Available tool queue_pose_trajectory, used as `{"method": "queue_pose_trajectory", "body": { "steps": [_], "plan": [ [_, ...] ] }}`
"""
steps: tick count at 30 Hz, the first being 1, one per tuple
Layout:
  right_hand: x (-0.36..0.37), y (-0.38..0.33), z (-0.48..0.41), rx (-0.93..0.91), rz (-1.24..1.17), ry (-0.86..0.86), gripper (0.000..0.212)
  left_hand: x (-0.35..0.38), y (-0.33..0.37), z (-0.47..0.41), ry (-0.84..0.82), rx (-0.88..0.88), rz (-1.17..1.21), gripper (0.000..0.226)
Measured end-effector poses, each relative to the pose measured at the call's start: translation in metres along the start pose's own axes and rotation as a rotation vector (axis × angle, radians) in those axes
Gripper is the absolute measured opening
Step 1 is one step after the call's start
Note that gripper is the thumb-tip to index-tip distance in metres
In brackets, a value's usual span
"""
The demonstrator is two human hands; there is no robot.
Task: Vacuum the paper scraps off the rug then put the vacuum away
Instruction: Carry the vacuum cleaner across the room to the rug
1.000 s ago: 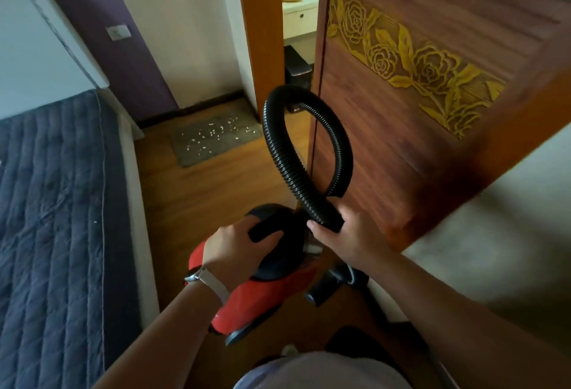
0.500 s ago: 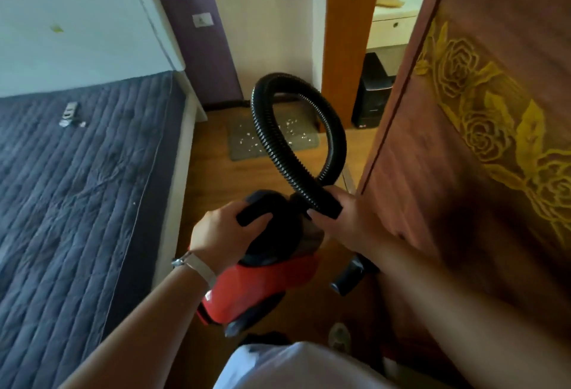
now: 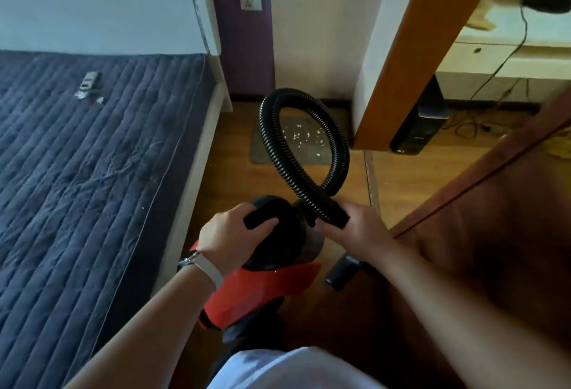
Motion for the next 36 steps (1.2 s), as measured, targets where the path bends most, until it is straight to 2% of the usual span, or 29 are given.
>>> {"method": "queue_pose_trajectory", "body": {
  "steps": [8, 17, 22, 28, 36],
  "plan": [
    [0.013, -0.036, -0.148, 0.100, 0.067, -0.025, 0.023, -0.038, -0.055, -0.158, -0.082, 0.019, 0.008, 0.034],
    [0.018, -0.039, -0.269, 0.172, 0.049, -0.068, 0.027, -0.055, -0.084, -0.279, -0.140, 0.012, -0.053, 0.039],
    [0.027, -0.004, -0.334, 0.199, 0.040, -0.108, 0.023, -0.036, -0.095, -0.341, -0.190, -0.038, -0.064, 0.039],
    [0.035, 0.059, -0.422, 0.234, 0.094, -0.192, 0.036, 0.005, -0.113, -0.422, -0.274, -0.078, -0.067, 0.036],
    [0.072, 0.162, -0.530, 0.260, 0.204, -0.267, 0.028, 0.101, -0.165, -0.539, -0.300, -0.083, -0.065, 0.030]
  ]
}}
Point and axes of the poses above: each hand's wrist, its own z-axis away from the middle knuckle, its own x-axis out of the palm, y = z × x, the point moved 3 cm from there along -z, towards the middle knuckle, and after that the axes turned 3 degrees about -y, right-handed, at the moved point
